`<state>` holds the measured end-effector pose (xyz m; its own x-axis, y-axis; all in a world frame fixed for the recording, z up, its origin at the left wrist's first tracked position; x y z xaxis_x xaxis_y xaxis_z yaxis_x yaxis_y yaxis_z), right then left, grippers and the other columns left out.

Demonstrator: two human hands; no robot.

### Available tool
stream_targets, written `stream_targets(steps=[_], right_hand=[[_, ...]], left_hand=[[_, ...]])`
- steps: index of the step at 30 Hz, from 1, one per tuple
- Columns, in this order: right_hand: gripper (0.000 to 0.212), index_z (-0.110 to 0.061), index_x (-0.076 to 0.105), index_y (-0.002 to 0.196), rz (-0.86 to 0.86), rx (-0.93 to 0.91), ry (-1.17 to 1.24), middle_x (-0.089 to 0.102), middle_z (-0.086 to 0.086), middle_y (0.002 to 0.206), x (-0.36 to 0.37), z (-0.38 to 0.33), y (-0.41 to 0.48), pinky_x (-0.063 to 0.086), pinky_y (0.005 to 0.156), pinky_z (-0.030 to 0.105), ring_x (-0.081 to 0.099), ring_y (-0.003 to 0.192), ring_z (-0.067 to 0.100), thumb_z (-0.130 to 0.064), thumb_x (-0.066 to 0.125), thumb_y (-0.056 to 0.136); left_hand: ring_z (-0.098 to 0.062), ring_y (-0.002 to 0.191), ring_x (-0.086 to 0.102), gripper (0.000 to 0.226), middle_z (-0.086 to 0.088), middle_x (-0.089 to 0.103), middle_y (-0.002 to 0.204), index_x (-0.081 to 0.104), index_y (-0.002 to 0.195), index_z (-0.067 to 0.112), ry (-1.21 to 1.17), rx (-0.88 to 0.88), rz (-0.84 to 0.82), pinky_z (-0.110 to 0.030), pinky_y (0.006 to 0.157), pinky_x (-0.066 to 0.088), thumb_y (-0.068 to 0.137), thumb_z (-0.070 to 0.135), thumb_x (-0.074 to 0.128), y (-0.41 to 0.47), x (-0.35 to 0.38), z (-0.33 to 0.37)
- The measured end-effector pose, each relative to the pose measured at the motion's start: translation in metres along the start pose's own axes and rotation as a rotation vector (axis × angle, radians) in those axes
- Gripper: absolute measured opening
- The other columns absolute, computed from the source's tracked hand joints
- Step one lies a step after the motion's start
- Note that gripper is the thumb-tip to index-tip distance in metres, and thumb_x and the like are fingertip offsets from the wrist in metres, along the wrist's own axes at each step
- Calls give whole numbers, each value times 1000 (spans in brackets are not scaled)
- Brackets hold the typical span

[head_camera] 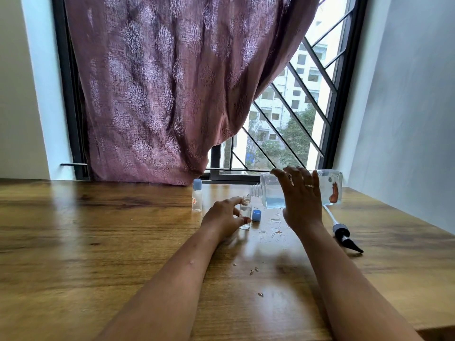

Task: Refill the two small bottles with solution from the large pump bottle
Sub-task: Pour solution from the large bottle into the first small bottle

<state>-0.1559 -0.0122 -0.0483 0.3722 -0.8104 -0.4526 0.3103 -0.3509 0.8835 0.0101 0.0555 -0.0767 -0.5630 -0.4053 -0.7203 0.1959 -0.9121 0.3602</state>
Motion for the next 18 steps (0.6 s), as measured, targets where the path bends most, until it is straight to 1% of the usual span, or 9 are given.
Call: stream_targets(steps=[6, 10, 15, 18], right_hand=[[92, -26, 40, 132, -8, 3, 0, 52, 7, 126, 2, 0, 0, 18, 113, 49, 37, 123, 31, 15, 59, 52], [91, -26, 41, 132, -3, 4, 1, 52, 7, 126, 1, 1, 0, 16, 113, 48, 36, 124, 30, 15, 58, 53], [91, -26, 41, 131, -17, 6, 7, 52, 8, 127, 0, 0, 1, 19, 113, 50, 41, 124, 33, 16, 58, 52], [92, -26, 40, 132, -21, 2, 0, 52, 8, 126, 0, 0, 1, 17, 113, 49, 40, 123, 33, 15, 60, 52]], left_hand=[[-20, 102, 63, 53, -3, 67, 114, 52, 128, 24, 7, 3, 0, -30, 85, 47, 80, 34, 71, 1, 0, 0], [-20, 102, 63, 53, -4, 67, 115, 51, 128, 24, 9, 1, 0, -29, 85, 47, 80, 34, 71, 2, 1, -1], [-21, 104, 62, 60, -4, 66, 118, 47, 134, 23, 15, 2, -4, -30, 87, 47, 80, 35, 71, 1, 1, 0], [-21, 104, 62, 60, -4, 66, 118, 47, 134, 23, 14, 4, -1, -30, 87, 47, 80, 35, 71, 1, 0, 0]])
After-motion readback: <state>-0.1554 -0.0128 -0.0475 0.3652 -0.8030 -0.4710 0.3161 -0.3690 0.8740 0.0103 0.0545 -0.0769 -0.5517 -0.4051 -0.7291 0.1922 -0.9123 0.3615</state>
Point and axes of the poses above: each hand's wrist, its own y-axis towards the middle knuckle, its own x-axis out of the palm, z = x × y, the point moved 3 cm from there along y, towards the middle knuckle
